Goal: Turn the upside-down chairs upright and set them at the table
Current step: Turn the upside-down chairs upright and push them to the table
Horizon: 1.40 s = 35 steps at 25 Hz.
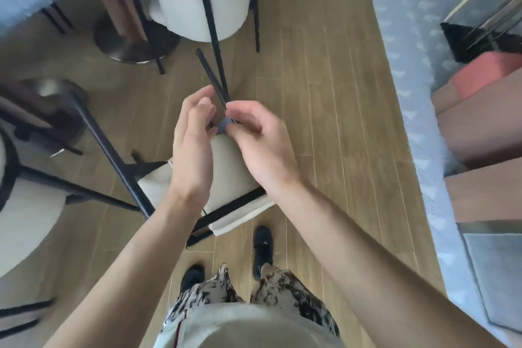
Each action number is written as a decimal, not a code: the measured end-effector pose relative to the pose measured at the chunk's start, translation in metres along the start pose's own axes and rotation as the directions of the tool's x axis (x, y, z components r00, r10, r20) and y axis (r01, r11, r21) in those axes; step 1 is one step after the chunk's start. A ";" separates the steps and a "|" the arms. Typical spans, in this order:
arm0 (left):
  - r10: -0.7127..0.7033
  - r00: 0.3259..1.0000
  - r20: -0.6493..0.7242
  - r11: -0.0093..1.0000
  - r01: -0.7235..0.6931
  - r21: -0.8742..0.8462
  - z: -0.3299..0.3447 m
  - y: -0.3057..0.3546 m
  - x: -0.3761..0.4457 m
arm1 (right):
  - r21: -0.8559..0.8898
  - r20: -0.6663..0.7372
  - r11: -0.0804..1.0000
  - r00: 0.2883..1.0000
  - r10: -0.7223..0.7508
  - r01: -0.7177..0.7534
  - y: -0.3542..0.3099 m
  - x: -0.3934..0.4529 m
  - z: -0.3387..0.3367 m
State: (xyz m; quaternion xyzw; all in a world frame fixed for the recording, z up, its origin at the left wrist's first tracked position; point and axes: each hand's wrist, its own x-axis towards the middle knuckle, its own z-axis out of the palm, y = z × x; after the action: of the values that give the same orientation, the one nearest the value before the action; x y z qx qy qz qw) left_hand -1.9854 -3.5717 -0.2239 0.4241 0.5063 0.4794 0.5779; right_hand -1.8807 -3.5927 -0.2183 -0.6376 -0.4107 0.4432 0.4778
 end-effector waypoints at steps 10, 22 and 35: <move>0.085 0.869 -0.488 0.992 -0.117 -0.037 -0.003 -0.002 -0.057 | -0.040 0.481 0.998 0.876 -0.029 0.055 -0.014 0.004 0.030; 0.079 0.560 -0.825 0.977 -0.206 -0.046 0.022 -0.048 -0.230 | -0.093 0.837 0.984 0.546 -0.005 0.152 0.028 -0.141 0.002; 0.072 0.644 -0.761 0.997 -0.049 0.053 0.071 -0.075 -0.235 | -0.204 0.749 0.962 0.662 0.032 0.184 0.046 -0.102 -0.054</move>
State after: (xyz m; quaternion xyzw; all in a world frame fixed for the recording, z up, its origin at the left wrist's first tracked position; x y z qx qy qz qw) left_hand -1.9121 -3.8165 -0.2465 0.2079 0.6944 0.6252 0.2894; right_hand -1.8520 -3.7122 -0.2374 -0.4395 -0.6512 0.5864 0.1974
